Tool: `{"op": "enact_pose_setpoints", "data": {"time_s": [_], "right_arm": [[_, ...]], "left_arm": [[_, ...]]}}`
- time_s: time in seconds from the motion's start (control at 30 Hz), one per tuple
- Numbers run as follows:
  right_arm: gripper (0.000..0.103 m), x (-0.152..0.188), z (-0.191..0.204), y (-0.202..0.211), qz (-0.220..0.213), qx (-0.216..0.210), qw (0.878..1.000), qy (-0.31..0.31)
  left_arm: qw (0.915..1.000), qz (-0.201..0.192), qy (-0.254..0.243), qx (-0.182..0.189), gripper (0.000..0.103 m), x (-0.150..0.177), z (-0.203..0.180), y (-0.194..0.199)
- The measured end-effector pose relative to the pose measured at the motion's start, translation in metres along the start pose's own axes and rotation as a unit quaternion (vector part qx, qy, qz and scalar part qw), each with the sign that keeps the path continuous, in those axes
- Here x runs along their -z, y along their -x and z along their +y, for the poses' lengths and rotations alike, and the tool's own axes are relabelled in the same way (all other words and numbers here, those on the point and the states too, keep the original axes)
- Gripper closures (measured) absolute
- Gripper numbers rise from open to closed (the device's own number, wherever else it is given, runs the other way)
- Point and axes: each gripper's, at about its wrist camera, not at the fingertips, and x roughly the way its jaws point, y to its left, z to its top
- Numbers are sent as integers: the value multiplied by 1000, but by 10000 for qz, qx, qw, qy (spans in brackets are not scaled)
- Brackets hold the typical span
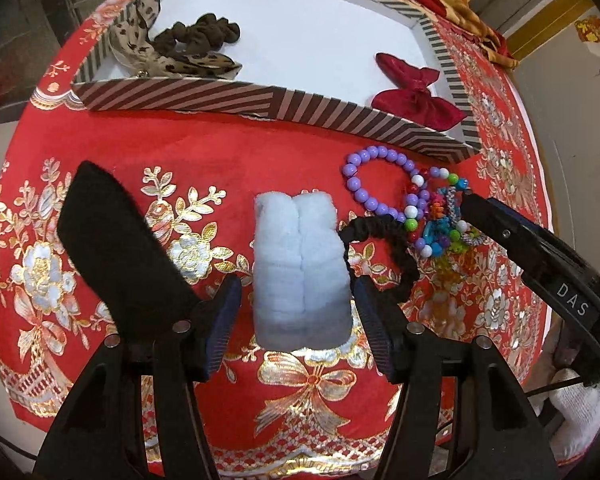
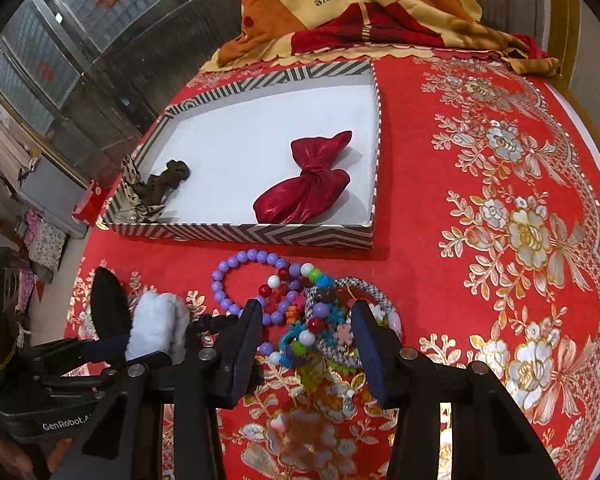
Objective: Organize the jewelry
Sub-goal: 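Grasp the white fluffy item with left tool while right grasps multicolour bead bracelet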
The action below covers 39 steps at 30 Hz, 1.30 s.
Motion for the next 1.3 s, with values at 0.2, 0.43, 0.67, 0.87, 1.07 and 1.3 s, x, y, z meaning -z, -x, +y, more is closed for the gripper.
{"op": "enact_pose_setpoints", "data": {"time_s": [0.2,0.43,0.67,0.87,1.07,1.3], "right_arm": [[88,-4,-5,-16,142,-33,9999,-78],[94,-4,2,5,-42,-229,9997,15],[94,-14,19,44,-432,-503,9978,93],[94,-31,36,67,-704,-579,9954,293],[94,-53,48,71,-826,-631,9937,419],[94,-79,59,57,-788,-605,9939,480]], "left_arm": [[10000,45,25,-7,57,-3,5,-9],[9998,-155,-87,39,70,-3,8,3],[9985,-536,-102,89,71,-11,15,40],[9970,-771,-106,-35,71,-27,15,60],[9945,-1020,-172,-136,71,-51,16,77],[9929,-1125,-204,-330,71,-93,19,77]]}}
